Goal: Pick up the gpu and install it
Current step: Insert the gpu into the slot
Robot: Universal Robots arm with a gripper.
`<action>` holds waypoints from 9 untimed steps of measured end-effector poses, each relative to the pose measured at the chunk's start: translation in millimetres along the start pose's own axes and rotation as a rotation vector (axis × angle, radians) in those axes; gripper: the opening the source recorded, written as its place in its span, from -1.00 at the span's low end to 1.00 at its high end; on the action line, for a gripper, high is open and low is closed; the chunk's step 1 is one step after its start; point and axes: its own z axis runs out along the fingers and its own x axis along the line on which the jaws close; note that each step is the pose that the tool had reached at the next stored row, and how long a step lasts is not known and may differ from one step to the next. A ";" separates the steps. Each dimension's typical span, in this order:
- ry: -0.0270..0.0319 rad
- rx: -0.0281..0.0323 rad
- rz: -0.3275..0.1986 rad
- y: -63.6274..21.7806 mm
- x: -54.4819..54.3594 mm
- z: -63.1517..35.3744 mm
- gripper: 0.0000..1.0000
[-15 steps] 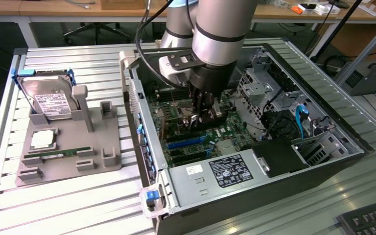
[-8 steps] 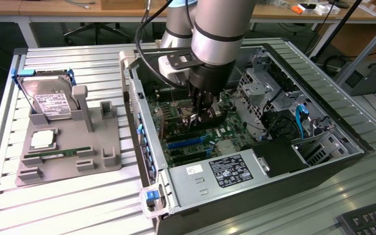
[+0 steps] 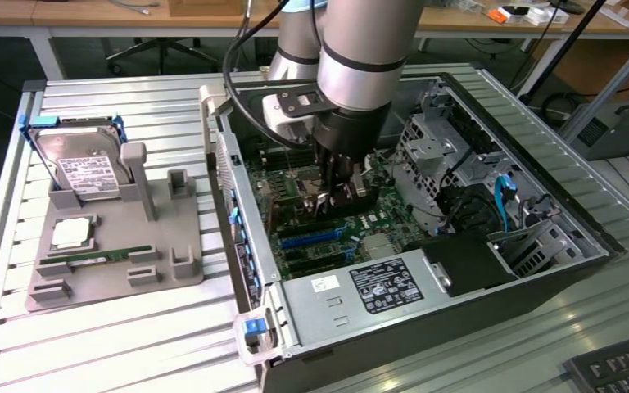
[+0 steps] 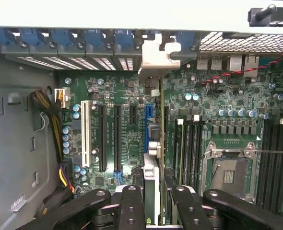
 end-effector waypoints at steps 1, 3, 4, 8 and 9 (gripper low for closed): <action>0.0023 0.0000 0.002 0.0 0.0 0.2 -0.47; 0.0115 -0.0001 0.007 0.1 0.0 0.3 -0.47; 0.0206 -0.0002 0.009 0.1 0.0 0.4 -0.47; 0.0581 -0.0005 0.026 0.0 0.0 1.1 -0.47; 0.0600 -0.0010 0.050 0.1 0.0 1.5 -0.47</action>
